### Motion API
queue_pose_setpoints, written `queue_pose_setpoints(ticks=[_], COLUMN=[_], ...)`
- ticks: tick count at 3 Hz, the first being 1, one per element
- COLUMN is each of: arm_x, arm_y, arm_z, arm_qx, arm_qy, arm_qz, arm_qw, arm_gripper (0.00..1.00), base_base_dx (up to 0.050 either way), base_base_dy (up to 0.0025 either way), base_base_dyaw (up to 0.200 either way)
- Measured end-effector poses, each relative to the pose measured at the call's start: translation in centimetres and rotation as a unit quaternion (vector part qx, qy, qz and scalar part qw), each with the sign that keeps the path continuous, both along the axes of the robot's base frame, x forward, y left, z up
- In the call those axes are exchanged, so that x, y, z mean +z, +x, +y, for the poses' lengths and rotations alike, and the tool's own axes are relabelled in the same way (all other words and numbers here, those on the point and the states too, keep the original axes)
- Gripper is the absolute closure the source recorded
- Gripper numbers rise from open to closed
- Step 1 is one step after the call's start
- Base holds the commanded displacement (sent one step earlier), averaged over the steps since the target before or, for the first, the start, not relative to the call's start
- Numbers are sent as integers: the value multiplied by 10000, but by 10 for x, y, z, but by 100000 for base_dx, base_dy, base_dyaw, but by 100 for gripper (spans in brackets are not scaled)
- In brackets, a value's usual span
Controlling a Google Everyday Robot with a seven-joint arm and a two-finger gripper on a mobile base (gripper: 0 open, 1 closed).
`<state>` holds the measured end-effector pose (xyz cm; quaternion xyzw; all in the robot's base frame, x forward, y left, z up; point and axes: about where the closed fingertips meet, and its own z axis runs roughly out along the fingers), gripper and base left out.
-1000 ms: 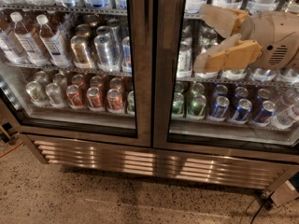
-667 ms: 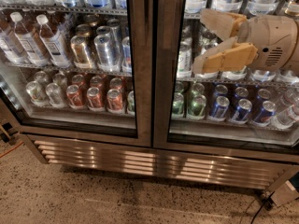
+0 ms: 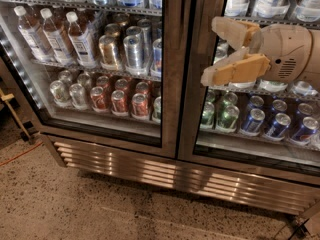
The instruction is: Open right fridge door
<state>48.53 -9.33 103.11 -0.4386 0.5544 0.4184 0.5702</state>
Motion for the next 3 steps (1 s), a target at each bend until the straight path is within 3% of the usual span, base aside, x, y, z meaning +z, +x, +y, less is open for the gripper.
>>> queue_pose_setpoints(ticks=[1,2,3], arm_x=[0,0,0], arm_y=[0,0,0], arm_z=[0,0,0], arm_qx=[0,0,0], arm_qy=[0,0,0], arm_qz=[0,0,0], arm_qw=[10000,10000,10000], arm_gripper=[0,0,0], base_base_dx=[1,3592,1], base_base_dy=[-1,244,-1], base_base_dyaw=[-18787,13865,19807])
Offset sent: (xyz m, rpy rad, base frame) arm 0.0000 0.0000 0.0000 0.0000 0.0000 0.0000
